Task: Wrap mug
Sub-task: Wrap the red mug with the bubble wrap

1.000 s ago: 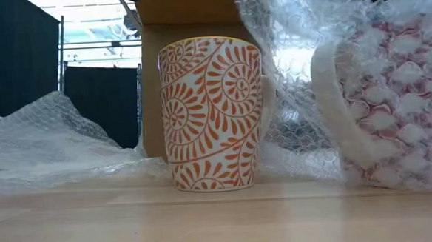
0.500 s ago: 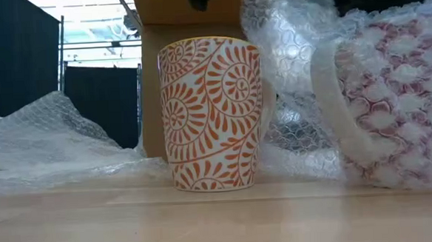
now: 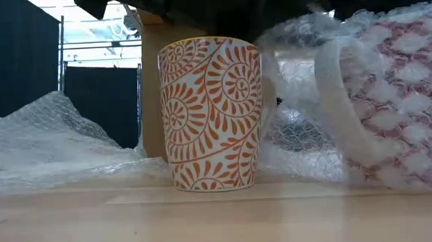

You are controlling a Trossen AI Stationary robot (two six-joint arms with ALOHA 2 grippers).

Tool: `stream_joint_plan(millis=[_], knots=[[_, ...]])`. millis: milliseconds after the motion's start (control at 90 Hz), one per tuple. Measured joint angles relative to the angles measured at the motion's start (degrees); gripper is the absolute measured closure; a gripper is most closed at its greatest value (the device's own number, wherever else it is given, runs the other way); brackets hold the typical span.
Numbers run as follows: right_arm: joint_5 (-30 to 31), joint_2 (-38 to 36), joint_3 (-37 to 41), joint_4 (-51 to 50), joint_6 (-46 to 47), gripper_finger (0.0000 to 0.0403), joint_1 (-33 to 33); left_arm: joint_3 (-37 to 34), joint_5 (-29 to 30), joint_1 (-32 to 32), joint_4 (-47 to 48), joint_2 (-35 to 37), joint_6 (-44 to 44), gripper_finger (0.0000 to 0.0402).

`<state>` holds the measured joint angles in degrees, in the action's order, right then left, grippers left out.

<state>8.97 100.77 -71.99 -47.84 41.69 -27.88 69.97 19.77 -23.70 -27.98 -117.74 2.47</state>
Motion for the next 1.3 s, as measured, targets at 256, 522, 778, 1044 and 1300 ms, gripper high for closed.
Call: stream_joint_plan(millis=[256, 522, 778, 1044, 1300], knots=[[0.0, -0.3, -0.57, -1.71, -0.95, 0.0236, 0.13, 0.11, -0.27, 0.32, -2.33, -1.76, 0.04, 0.0402], [-0.34, -3.82, -3.59, -6.58, -2.79, 0.0236, -0.91, 0.09, -0.31, 0.34, -2.49, -1.78, 0.02, 0.0402], [-1.55, -11.12, -4.57, -11.82, 1.4, 0.0236, -2.59, 0.0, -0.31, 0.36, -3.2, -1.89, 0.08, 0.0402], [2.67, -13.14, -3.67, -23.28, 14.98, 0.0236, -9.95, 0.0, -0.31, 0.37, -3.24, -1.89, 0.08, 0.0402], [6.21, -13.0, 3.23, -14.94, 21.9, 0.0236, -15.87, -0.05, -0.31, 0.39, -3.51, -1.91, 0.1, 0.0402]])
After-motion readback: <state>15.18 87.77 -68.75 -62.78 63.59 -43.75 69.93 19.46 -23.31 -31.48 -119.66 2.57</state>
